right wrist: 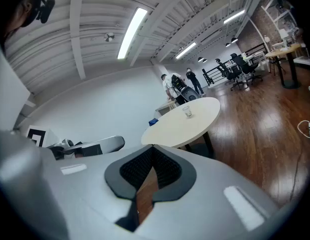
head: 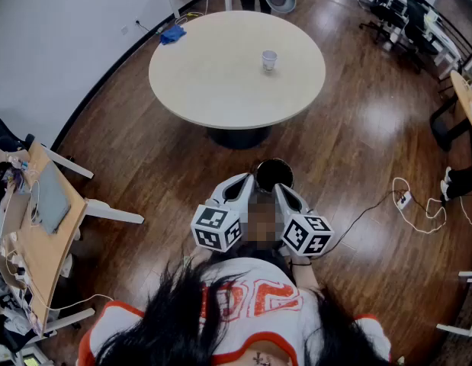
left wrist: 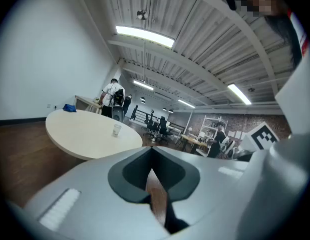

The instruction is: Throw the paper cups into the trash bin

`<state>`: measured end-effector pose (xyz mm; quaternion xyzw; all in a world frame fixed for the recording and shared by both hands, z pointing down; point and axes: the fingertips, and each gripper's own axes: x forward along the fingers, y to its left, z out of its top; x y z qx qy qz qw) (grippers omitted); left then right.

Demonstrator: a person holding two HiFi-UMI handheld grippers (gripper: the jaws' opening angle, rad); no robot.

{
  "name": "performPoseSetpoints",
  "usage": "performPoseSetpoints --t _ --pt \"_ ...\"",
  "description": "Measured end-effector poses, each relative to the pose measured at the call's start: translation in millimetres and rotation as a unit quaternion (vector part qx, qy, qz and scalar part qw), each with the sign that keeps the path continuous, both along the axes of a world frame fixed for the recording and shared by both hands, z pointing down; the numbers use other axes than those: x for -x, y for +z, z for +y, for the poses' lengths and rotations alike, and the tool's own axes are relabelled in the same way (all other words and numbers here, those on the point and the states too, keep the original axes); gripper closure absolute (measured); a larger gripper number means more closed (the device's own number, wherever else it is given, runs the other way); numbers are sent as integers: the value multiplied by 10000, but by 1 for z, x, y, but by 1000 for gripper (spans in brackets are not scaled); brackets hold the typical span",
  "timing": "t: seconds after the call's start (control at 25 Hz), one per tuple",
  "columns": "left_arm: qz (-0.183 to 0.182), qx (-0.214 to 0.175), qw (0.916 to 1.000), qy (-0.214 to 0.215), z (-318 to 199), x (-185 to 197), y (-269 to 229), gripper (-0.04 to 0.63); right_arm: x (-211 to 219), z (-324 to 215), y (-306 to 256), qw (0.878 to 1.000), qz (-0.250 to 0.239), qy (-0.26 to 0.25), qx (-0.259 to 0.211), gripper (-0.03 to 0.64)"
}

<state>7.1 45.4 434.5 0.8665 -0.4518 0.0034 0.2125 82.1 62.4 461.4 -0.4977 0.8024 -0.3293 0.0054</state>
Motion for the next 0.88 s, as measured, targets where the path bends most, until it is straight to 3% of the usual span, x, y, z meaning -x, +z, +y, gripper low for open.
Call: performPoseSetpoints --t 0.36,0.88 --pt "-10 -15 9999 -167 3 -10 4 595 -19 -4 4 10000 19 4 -22 615" --pt "-126 34 9989 -449 -19 14 6 595 0 -29 11 9998 -65 -198 63 615"
